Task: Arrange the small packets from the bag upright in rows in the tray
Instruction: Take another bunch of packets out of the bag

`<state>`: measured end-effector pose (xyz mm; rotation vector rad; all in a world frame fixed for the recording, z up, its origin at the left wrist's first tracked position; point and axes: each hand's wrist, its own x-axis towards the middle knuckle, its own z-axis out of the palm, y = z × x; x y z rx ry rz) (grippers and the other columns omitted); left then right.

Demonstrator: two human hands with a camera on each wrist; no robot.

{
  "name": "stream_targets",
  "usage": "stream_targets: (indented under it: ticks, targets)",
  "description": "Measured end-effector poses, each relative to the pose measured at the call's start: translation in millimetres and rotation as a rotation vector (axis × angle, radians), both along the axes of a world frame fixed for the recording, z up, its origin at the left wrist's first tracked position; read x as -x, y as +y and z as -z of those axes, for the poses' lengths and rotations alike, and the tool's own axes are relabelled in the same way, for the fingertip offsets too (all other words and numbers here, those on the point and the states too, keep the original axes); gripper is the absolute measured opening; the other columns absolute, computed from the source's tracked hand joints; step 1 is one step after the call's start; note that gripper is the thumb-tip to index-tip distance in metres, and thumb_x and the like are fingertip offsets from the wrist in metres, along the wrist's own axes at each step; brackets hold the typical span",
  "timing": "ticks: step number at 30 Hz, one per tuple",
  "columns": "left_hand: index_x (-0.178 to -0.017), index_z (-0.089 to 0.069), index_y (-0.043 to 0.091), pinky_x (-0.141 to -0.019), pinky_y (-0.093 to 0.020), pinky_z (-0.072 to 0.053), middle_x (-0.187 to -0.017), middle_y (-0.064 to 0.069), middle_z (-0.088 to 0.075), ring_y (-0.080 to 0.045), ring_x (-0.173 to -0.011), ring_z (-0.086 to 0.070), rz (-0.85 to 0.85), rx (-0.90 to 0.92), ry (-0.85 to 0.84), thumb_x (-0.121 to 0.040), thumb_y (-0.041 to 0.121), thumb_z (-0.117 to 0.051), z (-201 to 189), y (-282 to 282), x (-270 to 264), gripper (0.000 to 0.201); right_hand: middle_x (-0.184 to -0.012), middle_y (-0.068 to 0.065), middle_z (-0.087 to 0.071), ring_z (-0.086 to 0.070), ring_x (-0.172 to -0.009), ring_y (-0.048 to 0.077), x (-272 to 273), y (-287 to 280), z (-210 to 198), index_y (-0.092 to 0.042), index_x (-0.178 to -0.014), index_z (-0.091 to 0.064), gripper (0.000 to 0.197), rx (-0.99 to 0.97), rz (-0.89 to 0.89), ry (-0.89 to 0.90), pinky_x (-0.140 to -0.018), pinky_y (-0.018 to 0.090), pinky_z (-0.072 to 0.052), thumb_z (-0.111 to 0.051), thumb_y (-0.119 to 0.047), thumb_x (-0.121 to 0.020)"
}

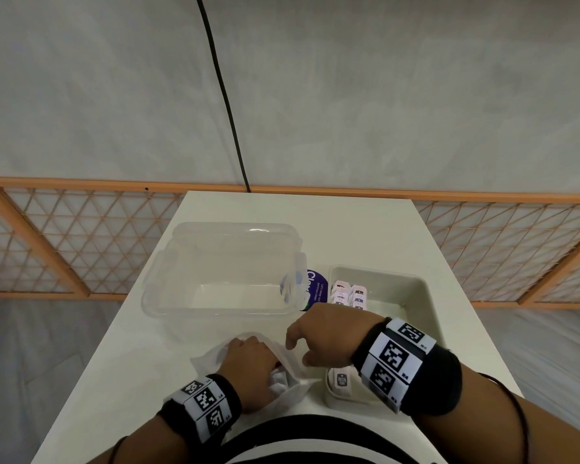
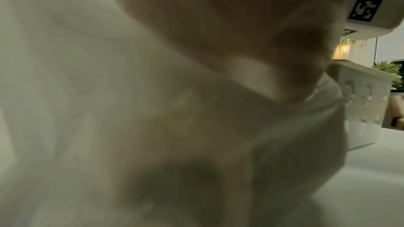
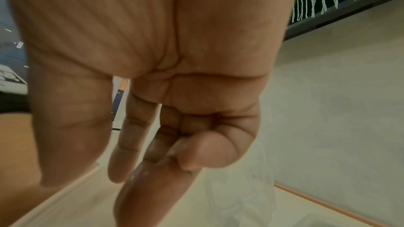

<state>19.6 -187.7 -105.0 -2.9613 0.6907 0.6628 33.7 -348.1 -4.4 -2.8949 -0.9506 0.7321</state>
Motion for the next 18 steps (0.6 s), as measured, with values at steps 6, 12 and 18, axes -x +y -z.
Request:
stream_targets:
  ticks: [6,12,18]
  targets:
    - [-0.07,-0.05,0.019,-0.077,-0.031,-0.035,-0.064,0.005,-0.046,-0.021,-0.077,-0.049,0.008,0.107,0.033,-0.077,0.038,-0.047,-0.1,6.0,-5.7,0.021,-0.119,-0.001,-0.059,-0.051,-0.116,0.019,0.6,-5.9,2.2,-0.03,-0.129,-0.054,0.038,-0.036,0.046,0.034,-0.084,0.027,-0.038,-0.058,-0.03,-0.091]
    - [-0.068,-0.051,0.022,-0.051,-0.017,-0.028,-0.061,0.009,-0.047,-0.003,-0.054,-0.04,-0.084,0.356,0.036,-0.069,0.036,-0.071,-32.8,21.7,-18.9,0.024,-0.1,-0.004,-0.065,-0.05,-0.089,0.012,-0.5,-9.7,1.2,-0.031,-0.12,-0.057,0.032,-0.169,0.044,0.076,-0.079,0.024,-0.04,-0.061,-0.03,-0.088]
    - [-0.074,-0.062,0.024,-0.054,-0.019,-0.034,-0.068,0.008,-0.059,-0.004,-0.061,-0.051,-0.134,0.486,-0.038,-0.07,0.036,-0.075,-62.0,30.0,-23.3,0.019,-0.094,-0.003,-0.067,-0.049,-0.079,0.011,-4.9,-3.3,2.2,-0.026,-0.11,-0.055,0.024,-0.266,0.037,0.072,-0.074,0.024,-0.041,-0.062,-0.028,-0.087]
